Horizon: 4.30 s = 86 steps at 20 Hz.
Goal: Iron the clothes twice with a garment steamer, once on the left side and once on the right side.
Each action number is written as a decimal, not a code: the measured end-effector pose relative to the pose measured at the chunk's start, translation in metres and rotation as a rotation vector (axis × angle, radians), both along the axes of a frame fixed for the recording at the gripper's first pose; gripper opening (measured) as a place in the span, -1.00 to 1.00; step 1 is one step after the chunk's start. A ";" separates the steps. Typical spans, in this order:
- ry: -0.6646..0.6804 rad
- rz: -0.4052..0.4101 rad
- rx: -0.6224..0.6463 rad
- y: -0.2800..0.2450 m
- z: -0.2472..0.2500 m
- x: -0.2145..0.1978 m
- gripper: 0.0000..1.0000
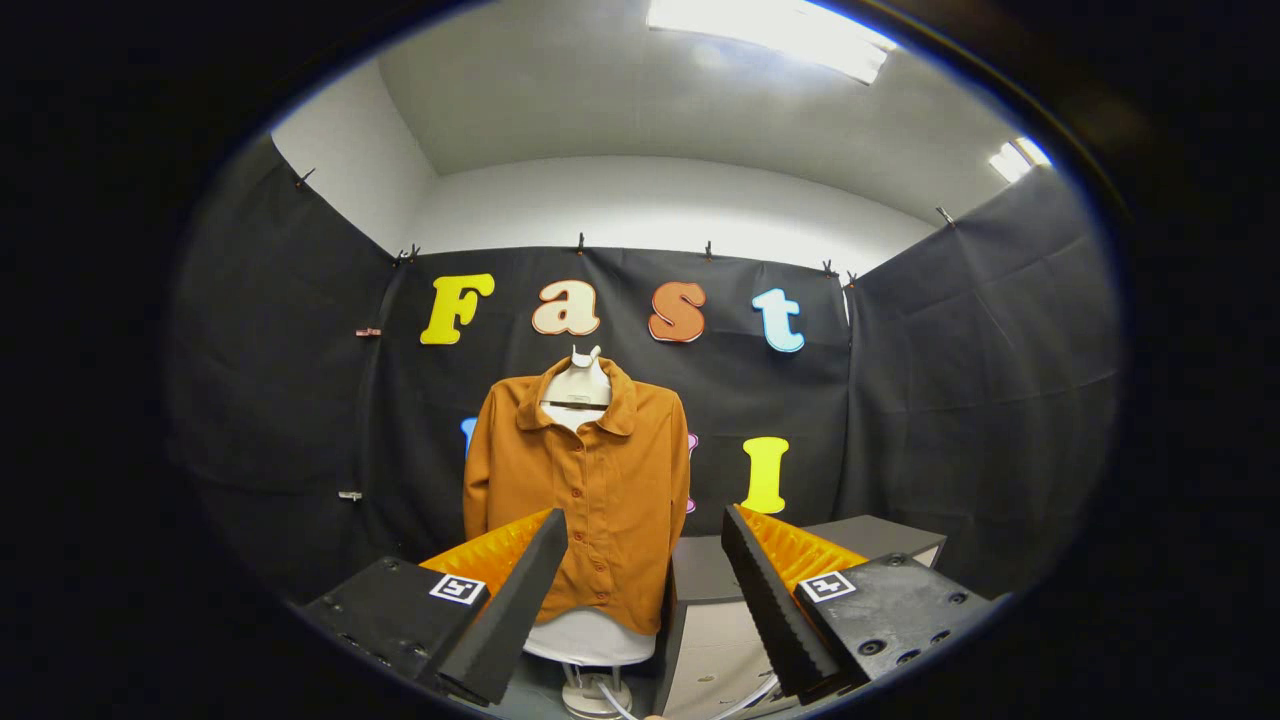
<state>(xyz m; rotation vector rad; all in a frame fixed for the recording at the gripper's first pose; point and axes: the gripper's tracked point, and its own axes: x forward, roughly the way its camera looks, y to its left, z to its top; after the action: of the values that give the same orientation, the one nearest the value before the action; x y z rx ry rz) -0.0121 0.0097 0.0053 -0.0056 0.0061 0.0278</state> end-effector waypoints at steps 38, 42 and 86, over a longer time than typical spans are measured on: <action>0.044 -0.215 -0.066 -0.092 -0.038 0.110 0.95; 0.093 -0.203 -0.079 -0.151 -0.060 0.171 0.96; 0.993 0.135 0.148 -0.244 -0.334 0.342 -0.13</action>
<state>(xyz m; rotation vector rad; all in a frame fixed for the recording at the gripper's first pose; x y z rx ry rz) 0.3301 -0.2348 -0.3289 0.1561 0.9972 0.1633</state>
